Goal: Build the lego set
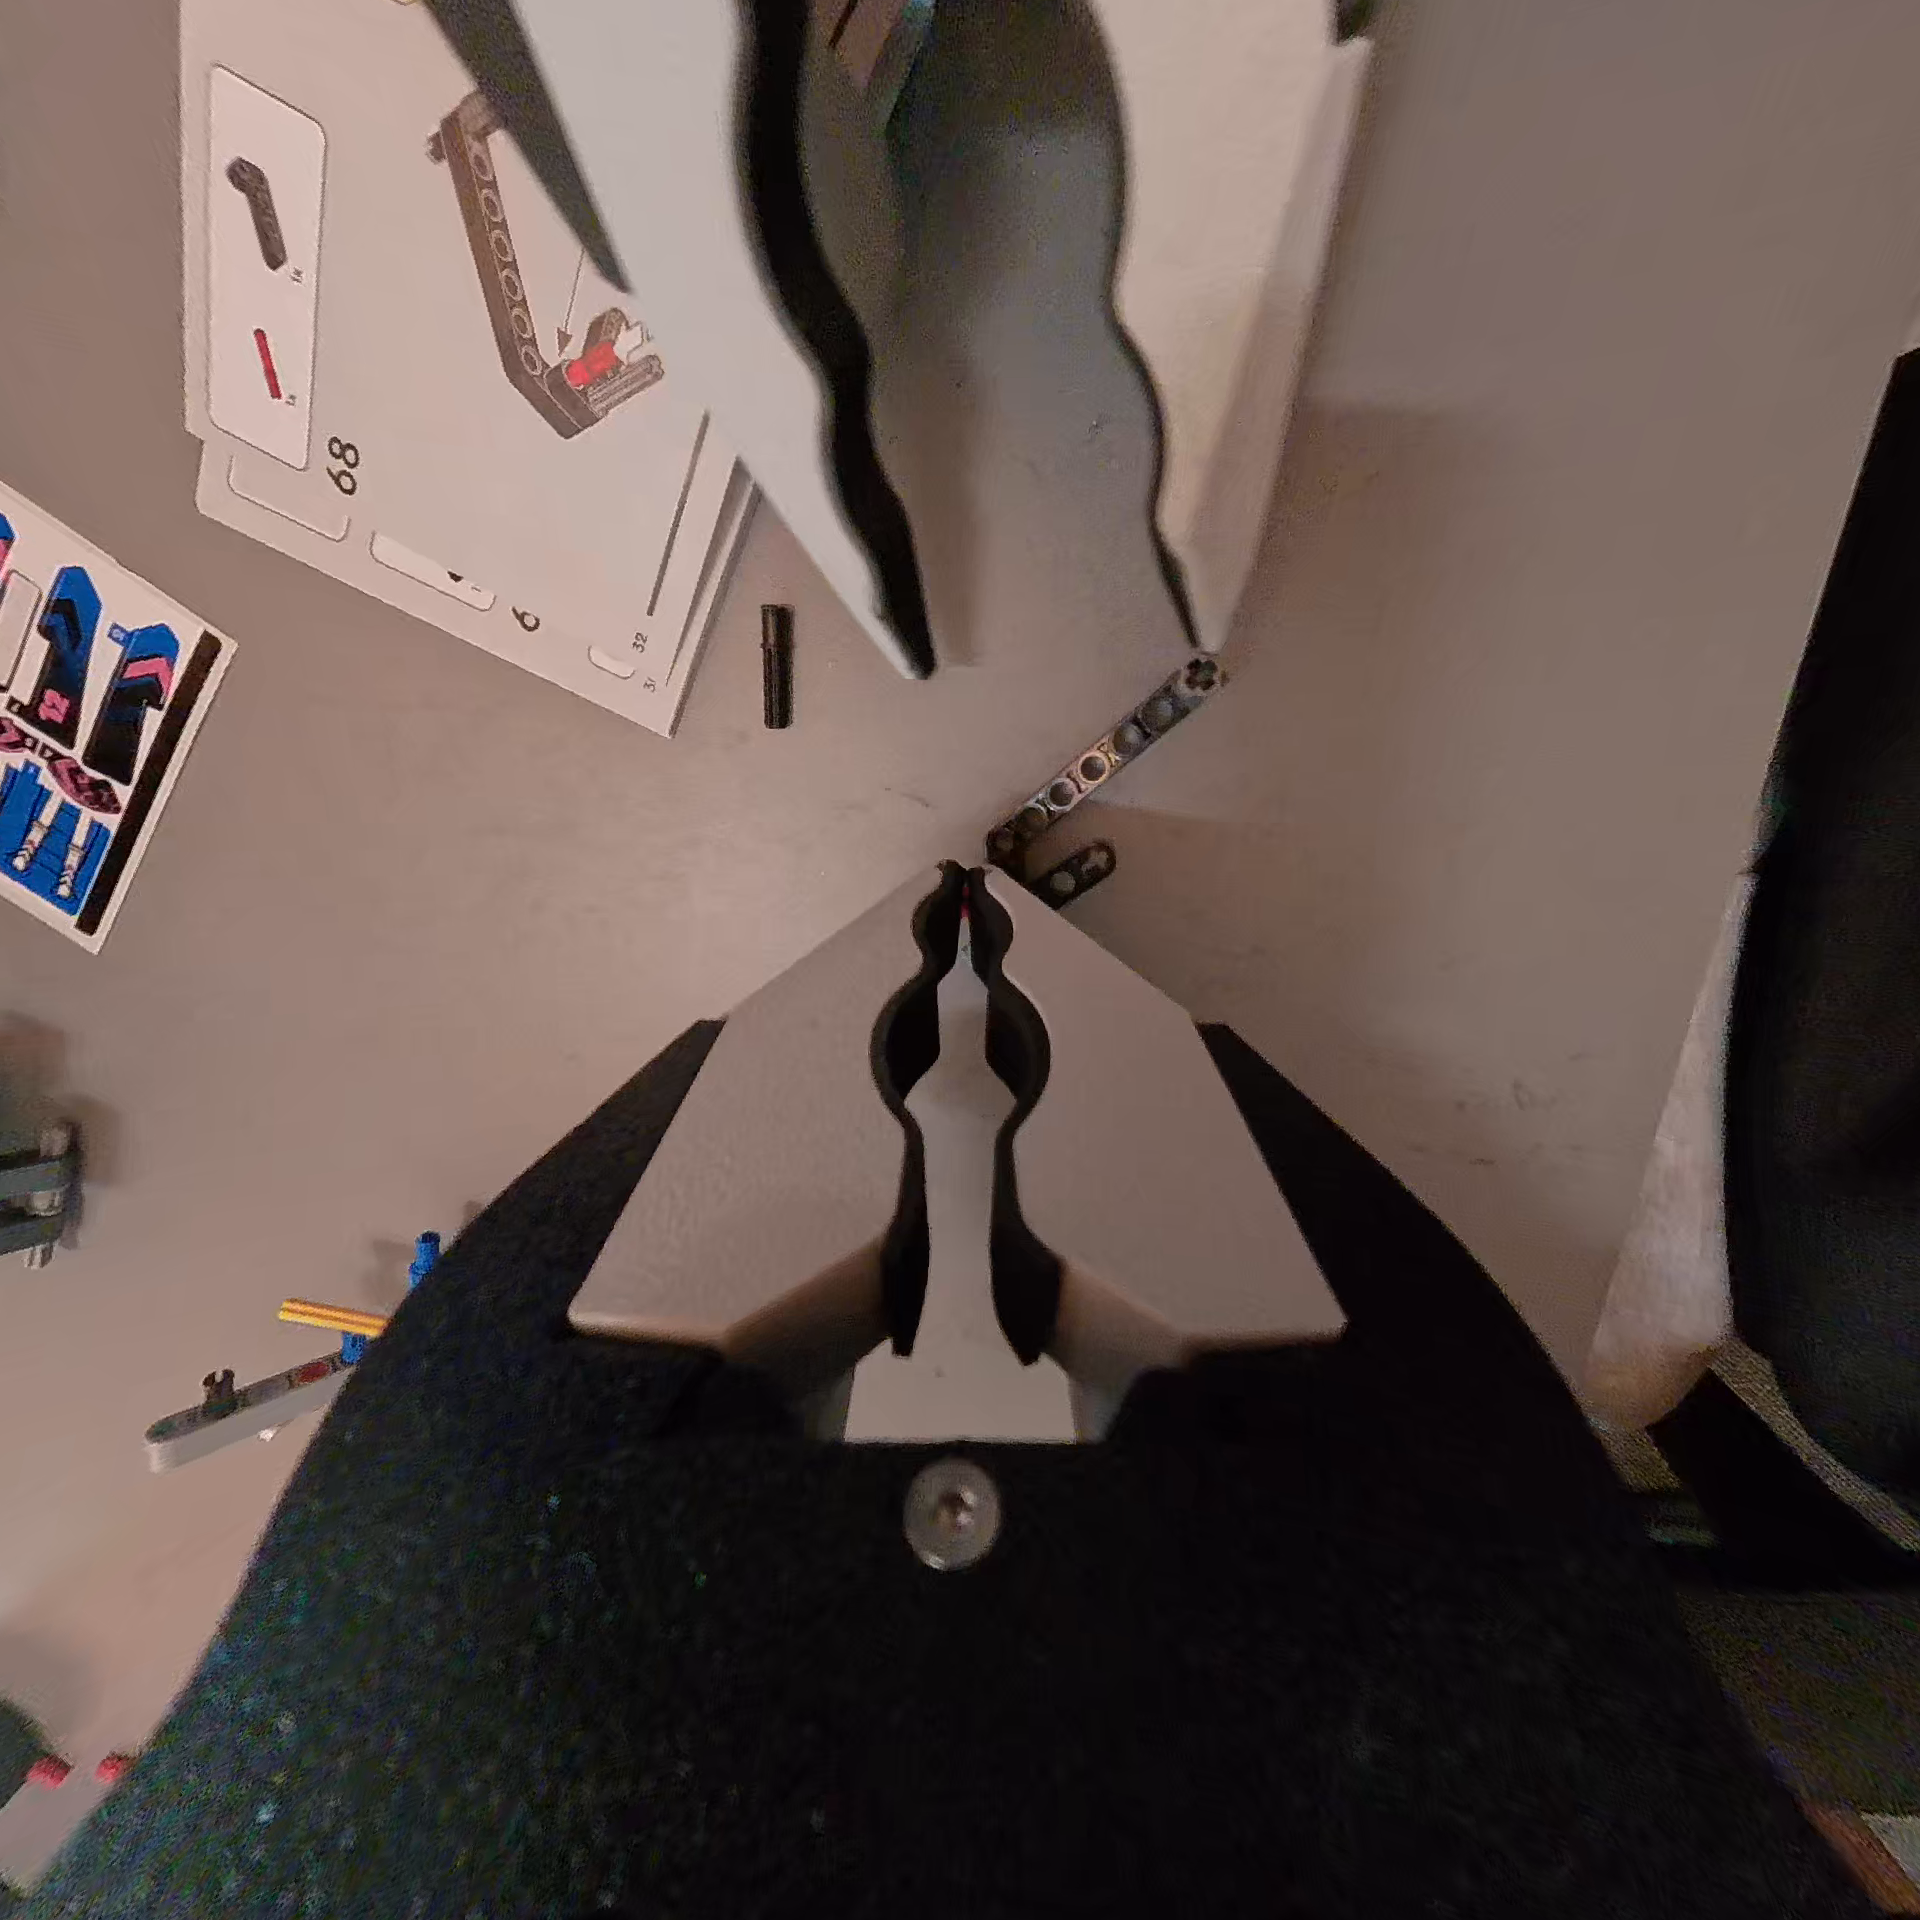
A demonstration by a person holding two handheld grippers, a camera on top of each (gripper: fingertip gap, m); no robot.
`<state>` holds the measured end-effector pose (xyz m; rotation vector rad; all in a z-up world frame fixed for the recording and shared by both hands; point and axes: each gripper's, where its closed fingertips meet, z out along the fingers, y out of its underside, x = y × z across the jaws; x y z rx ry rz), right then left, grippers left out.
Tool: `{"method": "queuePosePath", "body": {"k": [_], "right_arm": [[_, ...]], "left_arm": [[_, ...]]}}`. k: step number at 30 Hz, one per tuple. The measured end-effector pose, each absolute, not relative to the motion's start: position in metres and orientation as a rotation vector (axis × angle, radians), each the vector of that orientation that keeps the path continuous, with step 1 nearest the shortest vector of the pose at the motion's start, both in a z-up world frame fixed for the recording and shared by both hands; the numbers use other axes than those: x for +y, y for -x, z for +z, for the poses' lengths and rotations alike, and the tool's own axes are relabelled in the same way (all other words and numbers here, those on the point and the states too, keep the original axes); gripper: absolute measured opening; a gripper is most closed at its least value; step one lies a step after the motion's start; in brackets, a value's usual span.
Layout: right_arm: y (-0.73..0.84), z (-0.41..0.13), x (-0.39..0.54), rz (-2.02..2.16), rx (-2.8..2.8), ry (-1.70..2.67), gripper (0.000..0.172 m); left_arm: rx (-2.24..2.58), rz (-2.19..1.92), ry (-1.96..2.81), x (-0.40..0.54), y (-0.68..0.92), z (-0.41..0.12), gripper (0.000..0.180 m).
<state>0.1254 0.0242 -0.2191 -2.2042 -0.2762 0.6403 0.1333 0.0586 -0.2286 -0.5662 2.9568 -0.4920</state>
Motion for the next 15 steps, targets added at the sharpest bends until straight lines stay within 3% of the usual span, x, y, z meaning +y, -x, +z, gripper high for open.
{"method": "queuePosePath", "body": {"k": [6,15], "right_arm": [[-0.112,-0.215,0.022,0.356,-0.033,2.231,0.061],[-0.108,-0.245,0.03,0.144,0.08,2.308,0.039]], "left_arm": [[2.881,-0.541,0.503,0.057,-0.132,-0.226,0.0],[2.673,-0.556,0.037,0.046,-0.119,-0.226,0.001]]}}
